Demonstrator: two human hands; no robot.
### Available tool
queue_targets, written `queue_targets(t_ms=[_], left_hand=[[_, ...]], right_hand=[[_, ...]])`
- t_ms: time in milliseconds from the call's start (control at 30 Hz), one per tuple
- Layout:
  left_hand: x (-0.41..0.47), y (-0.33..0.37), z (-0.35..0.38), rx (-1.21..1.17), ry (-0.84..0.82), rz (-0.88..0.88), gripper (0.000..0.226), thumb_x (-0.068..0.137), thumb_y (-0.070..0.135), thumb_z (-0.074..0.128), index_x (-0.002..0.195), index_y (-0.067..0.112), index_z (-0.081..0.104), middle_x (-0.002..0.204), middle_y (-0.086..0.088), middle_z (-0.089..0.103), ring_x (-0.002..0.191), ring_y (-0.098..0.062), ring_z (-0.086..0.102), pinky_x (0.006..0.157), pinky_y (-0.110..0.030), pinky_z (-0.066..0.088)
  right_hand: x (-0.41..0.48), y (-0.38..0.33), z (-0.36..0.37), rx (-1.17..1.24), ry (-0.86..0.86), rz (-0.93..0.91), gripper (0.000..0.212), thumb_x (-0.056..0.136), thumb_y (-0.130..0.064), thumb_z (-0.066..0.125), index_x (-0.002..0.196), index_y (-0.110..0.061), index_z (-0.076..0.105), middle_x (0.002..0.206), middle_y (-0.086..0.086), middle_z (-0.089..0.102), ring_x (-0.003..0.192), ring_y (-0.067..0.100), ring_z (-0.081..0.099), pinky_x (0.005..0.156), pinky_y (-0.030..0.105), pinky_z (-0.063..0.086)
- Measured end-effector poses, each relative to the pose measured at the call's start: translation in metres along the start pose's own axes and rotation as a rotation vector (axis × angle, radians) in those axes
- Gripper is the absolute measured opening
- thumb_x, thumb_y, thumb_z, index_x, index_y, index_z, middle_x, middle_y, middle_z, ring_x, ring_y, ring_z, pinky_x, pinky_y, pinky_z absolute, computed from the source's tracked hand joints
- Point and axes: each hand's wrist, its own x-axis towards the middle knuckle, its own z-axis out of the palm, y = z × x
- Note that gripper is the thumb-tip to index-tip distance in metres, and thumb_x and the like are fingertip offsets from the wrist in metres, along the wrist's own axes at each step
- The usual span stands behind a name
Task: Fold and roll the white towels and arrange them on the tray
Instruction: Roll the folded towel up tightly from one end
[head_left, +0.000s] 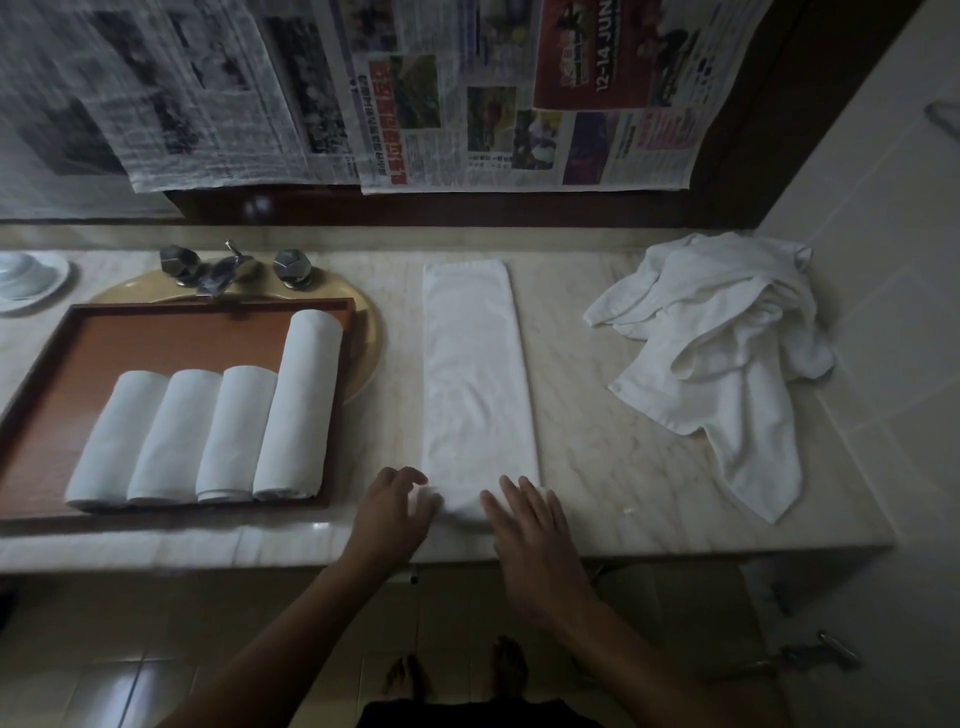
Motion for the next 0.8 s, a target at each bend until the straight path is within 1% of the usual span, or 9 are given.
queue_targets(t_ms=[67,133,200,267,367,467,600,700,800], left_hand=[[-0.014,0.010,0.015,0.233,0.114,0.221,0.041,0.092,0.030,0.070,0.129,0.017,0.060,0.128,-0.006,0.060,0.116,-0.025,0.057,0.095,-0.042,0.051],[-0.021,0.018,0.030,0.383,0.078,0.365,0.061,0.082,0.024,0.077,0.139,0.014,0.056,0.141,-0.010,0.058,0.130,-0.029,0.055,0.105,-0.050,0.049],[-0.017,0.015,0.043,0.509,0.009,0.399,0.081,0.072,0.020,0.081,0.146,0.009,0.051,0.149,-0.014,0.054,0.139,-0.033,0.051,0.109,-0.054,0.045],[-0.010,0.006,0.047,0.569,-0.041,0.381,0.090,0.074,0.020,0.080,0.154,0.008,0.040,0.156,-0.015,0.047,0.145,-0.034,0.044,0.111,-0.056,0.041],[0.001,-0.004,0.042,0.565,-0.111,0.349,0.097,0.079,0.019,0.077,0.159,0.009,0.024,0.159,-0.014,0.042,0.145,-0.035,0.043,0.107,-0.055,0.046],[0.010,-0.004,0.031,0.567,-0.181,0.360,0.095,0.080,0.013,0.071,0.160,0.008,0.020,0.157,-0.011,0.040,0.141,-0.032,0.043,0.105,-0.049,0.047],[0.006,-0.006,0.021,0.528,-0.210,0.400,0.082,0.085,0.013,0.066,0.158,0.011,0.029,0.155,-0.008,0.045,0.139,-0.028,0.048,0.108,-0.048,0.044],[-0.009,-0.014,0.014,0.429,-0.229,0.442,0.065,0.091,0.018,0.064,0.150,0.019,0.037,0.153,-0.001,0.049,0.137,-0.021,0.050,0.106,-0.043,0.043],[-0.018,-0.021,0.007,0.318,-0.222,0.452,0.046,0.094,0.030,0.062,0.135,0.028,0.042,0.139,0.009,0.056,0.123,-0.013,0.057,0.098,-0.035,0.046]], right_hand=[[0.005,0.004,0.000,-0.007,-0.015,-0.022,0.079,0.094,-0.008,0.052,0.164,-0.022,0.017,0.171,0.012,0.014,0.158,0.035,0.005,0.126,0.054,0.006],[0.012,0.009,-0.001,-0.003,-0.029,-0.035,0.086,0.088,-0.006,0.052,0.164,-0.022,0.016,0.171,0.013,0.014,0.158,0.035,0.003,0.127,0.054,0.007],[0.019,0.014,-0.002,-0.009,-0.064,-0.040,0.088,0.086,-0.007,0.053,0.164,-0.022,0.015,0.170,0.012,0.014,0.158,0.034,0.002,0.127,0.053,0.006],[0.028,0.017,-0.005,-0.042,-0.105,-0.048,0.091,0.084,-0.010,0.057,0.164,-0.022,0.015,0.170,0.012,0.016,0.158,0.033,0.006,0.127,0.054,0.009],[0.041,0.020,-0.014,-0.058,-0.156,-0.056,0.092,0.084,-0.008,0.061,0.164,-0.019,0.016,0.168,0.011,0.022,0.156,0.032,0.016,0.125,0.048,0.010],[0.048,0.021,-0.024,-0.024,-0.204,-0.044,0.090,0.087,-0.005,0.061,0.163,-0.015,0.015,0.167,0.010,0.023,0.154,0.027,0.020,0.126,0.040,0.010],[0.039,0.026,-0.039,0.084,-0.244,0.018,0.067,0.096,-0.015,0.055,0.158,-0.017,0.029,0.156,0.011,0.041,0.140,0.027,0.041,0.117,0.036,0.032],[0.026,0.032,-0.043,0.214,-0.262,0.034,0.055,0.095,-0.019,0.059,0.146,-0.028,0.041,0.147,0.000,0.047,0.129,0.018,0.050,0.108,0.032,0.044],[0.017,0.038,-0.039,0.313,-0.252,0.008,0.048,0.093,-0.028,0.064,0.139,-0.029,0.051,0.140,-0.010,0.044,0.123,0.010,0.049,0.107,0.029,0.044]])
